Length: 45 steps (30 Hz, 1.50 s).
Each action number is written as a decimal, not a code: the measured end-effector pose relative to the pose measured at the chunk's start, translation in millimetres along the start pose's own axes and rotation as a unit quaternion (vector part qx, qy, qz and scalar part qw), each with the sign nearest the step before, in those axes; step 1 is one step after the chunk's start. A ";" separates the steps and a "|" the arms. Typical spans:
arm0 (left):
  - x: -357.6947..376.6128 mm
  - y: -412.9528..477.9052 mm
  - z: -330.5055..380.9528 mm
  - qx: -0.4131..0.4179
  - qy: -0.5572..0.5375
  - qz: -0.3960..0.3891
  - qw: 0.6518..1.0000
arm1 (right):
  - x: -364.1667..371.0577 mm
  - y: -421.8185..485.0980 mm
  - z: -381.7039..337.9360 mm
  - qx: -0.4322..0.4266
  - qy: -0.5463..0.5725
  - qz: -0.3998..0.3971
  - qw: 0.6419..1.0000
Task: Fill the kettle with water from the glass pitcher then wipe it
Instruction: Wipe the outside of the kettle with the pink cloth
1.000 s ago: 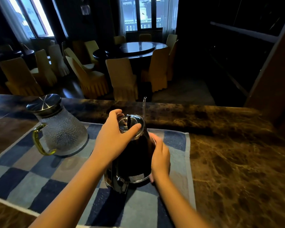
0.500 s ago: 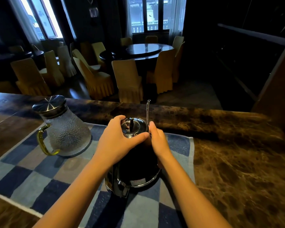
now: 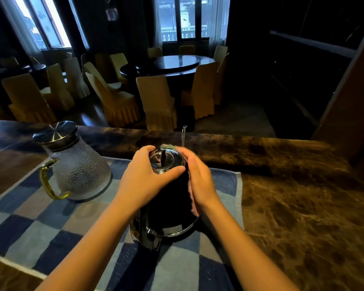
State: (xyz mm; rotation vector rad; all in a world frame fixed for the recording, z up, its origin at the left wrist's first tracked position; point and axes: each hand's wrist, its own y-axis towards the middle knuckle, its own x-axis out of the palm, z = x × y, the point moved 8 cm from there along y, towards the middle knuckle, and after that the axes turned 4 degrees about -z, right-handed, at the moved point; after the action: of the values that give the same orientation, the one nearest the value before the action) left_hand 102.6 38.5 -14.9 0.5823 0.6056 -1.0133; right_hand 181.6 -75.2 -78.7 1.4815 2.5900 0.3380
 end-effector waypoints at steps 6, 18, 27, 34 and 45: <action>-0.4 -0.3 1.6 0.002 0.020 0.011 1.000 | -0.2 -61.0 76.2 0.135 -0.017 0.187 0.973; -0.1 -0.4 4.2 0.011 0.029 0.005 1.000 | 6.9 -68.2 55.2 0.195 0.020 0.201 0.960; 1.2 0.5 6.0 0.016 0.039 -0.001 0.999 | 28.8 -108.4 66.0 0.190 -0.060 0.143 0.969; 0.6 1.0 4.5 0.016 0.035 0.011 0.999 | 23.2 -95.9 44.1 0.150 -0.081 0.129 0.977; 0.0 -0.2 2.9 0.015 0.017 0.020 1.000 | 11.6 -72.1 62.6 0.142 -0.047 0.160 0.976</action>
State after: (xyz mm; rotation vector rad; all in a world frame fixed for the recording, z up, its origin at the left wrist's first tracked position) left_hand 103.0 36.4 -12.9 0.6359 0.6074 -0.9776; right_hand 130.1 -92.8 -158.1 1.9632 2.3996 -0.0753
